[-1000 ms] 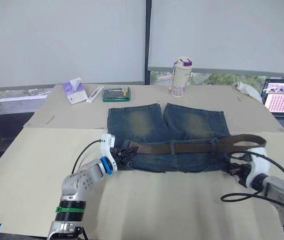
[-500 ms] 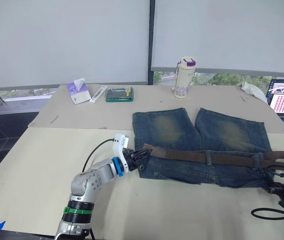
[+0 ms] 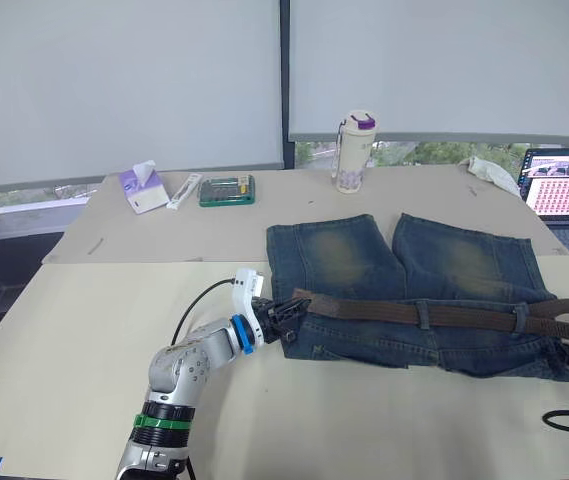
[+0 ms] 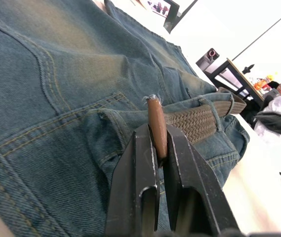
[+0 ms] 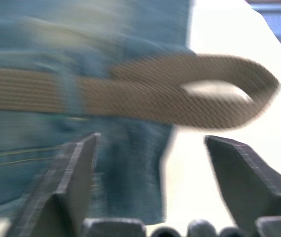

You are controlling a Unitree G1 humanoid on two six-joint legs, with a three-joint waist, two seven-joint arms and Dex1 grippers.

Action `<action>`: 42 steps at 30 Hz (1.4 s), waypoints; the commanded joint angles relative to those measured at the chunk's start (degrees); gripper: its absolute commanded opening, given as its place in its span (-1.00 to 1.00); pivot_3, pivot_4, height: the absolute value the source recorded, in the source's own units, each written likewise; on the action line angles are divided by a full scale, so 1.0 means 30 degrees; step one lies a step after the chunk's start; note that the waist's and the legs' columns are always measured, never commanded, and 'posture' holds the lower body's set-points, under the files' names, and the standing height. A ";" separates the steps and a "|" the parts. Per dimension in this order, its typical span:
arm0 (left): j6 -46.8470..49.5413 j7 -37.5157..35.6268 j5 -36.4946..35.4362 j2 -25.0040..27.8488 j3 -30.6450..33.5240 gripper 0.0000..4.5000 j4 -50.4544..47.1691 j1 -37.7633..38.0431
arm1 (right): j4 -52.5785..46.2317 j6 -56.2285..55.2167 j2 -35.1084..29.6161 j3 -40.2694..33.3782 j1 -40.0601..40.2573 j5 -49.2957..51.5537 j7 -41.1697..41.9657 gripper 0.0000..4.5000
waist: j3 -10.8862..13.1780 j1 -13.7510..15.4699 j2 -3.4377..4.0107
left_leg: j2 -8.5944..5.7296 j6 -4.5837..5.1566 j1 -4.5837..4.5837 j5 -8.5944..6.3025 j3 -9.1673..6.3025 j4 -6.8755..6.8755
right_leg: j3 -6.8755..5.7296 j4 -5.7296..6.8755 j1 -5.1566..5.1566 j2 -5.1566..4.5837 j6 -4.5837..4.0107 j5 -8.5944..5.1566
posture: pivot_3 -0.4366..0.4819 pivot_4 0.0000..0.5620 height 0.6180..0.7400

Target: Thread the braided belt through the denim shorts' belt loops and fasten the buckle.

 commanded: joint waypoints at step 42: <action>0.1700 -0.0133 -0.3850 -0.0665 0.1539 -0.55 -0.2251 0.0703 | -0.5075 0.2382 1.2895 1.2066 -0.7605 1.1505 -1.1482 -0.84 | -0.0060 -0.0383 0.0028 | 0.0078 -0.0027 0.0008 0.0022 -0.0106 0.0001 | -0.0010 0.0105 -0.0204 0.0021 -0.0192 0.0113 | -0.05 -0.47 1.00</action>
